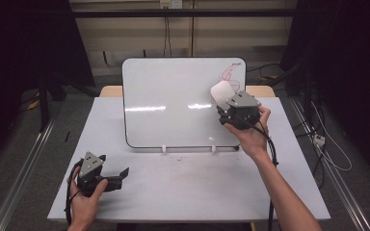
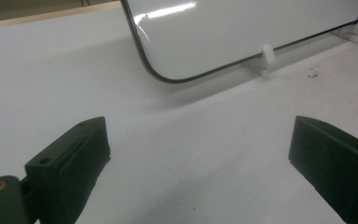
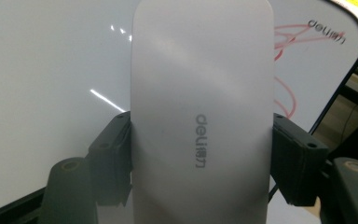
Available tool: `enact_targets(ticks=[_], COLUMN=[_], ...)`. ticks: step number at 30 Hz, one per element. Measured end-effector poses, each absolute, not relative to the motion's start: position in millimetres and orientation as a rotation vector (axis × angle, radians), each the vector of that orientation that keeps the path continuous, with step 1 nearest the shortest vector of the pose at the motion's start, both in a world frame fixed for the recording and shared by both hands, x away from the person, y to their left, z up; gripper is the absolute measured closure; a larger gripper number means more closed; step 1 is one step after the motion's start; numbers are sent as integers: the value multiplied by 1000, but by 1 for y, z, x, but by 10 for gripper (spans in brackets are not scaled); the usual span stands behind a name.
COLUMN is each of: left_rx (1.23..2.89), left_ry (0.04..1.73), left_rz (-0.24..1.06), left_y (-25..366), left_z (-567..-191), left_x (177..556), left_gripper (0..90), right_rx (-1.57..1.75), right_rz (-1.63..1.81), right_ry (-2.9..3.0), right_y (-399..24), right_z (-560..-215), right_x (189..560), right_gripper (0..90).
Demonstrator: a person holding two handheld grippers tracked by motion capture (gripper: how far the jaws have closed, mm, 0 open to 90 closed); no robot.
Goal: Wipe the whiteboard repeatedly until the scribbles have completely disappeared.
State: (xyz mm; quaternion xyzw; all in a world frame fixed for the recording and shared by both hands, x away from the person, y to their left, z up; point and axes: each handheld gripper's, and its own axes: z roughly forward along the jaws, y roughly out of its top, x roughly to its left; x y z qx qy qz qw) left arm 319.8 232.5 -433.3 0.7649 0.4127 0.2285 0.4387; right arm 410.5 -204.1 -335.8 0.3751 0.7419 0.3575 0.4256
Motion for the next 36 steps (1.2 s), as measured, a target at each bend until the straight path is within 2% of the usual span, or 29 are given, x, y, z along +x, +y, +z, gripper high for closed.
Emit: enact_targets(ticks=[36], left_rx=[1909], left_ry=[1036], left_rz=[558], left_y=[233], left_z=[-435], left_x=[321], left_gripper=[50], right_rx=[1038], right_rz=[803], right_ry=[1812], right_y=[-215], right_z=[-306], right_x=[472], right_gripper=[312])
